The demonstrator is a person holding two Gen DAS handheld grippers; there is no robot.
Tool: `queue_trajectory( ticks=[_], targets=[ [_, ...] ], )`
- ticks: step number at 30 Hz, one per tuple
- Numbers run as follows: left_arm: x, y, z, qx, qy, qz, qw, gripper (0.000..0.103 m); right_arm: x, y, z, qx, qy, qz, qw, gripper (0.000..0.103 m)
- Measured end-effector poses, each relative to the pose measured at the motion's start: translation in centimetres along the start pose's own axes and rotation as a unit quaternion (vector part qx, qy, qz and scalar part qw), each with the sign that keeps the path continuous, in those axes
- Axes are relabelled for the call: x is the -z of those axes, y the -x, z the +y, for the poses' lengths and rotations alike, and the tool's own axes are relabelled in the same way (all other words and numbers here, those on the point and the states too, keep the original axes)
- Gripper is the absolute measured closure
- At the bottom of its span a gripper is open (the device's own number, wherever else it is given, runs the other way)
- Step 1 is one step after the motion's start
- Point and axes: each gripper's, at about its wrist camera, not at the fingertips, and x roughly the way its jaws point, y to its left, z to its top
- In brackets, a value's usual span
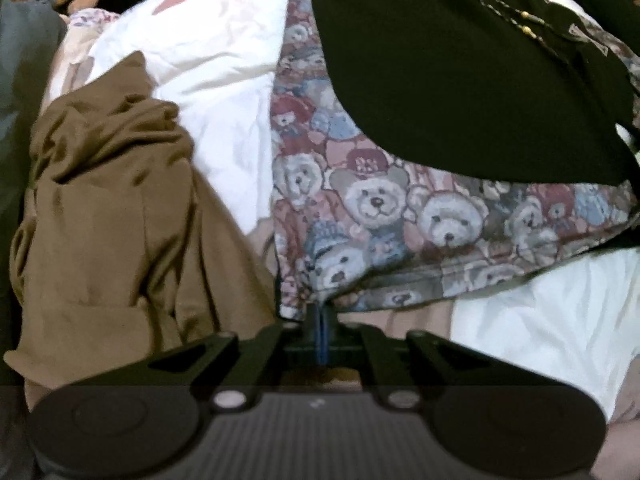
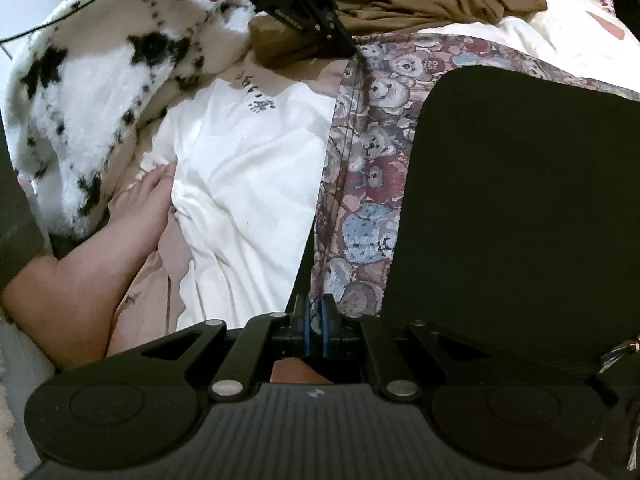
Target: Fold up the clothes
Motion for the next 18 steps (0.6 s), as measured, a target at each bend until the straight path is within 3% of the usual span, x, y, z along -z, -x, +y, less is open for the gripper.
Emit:
queue_trajectory(
  ticks=[2,4,8,12,18],
  targets=[
    [0.0,0.5,0.1,0.015,-0.001,-0.006,0.9999,0.091,0.0,0.2,-0.1,-0.003,-0.004,0.004,1.000,0.094],
    [0.0,1.3,0.3,0.030,0.005,-0.022,0.9993,0.089,-0.2,0.8,-0.4,-0.001,-0.014,0.003,1.000,0.090],
    [-1.0,3.0,1.4,0.026,0.032,-0.073,0.9965,0.089,-0.6,2.4,-0.9,0.004,-0.027,-0.013,1.000,0.066],
    [-1.9,2.1,1.5,-0.011,0.037,-0.061,0.9974,0.089,-0.2,4.3,-1.8,0.009,-0.039,-0.029,0.999,0.063],
    [-3.1,2.0,0.0,0.007,0.011,-0.067,0.9977,0.088,1.3,7.1,-3.4,0.031,-0.059,-0.046,0.997,0.061]
  ],
)
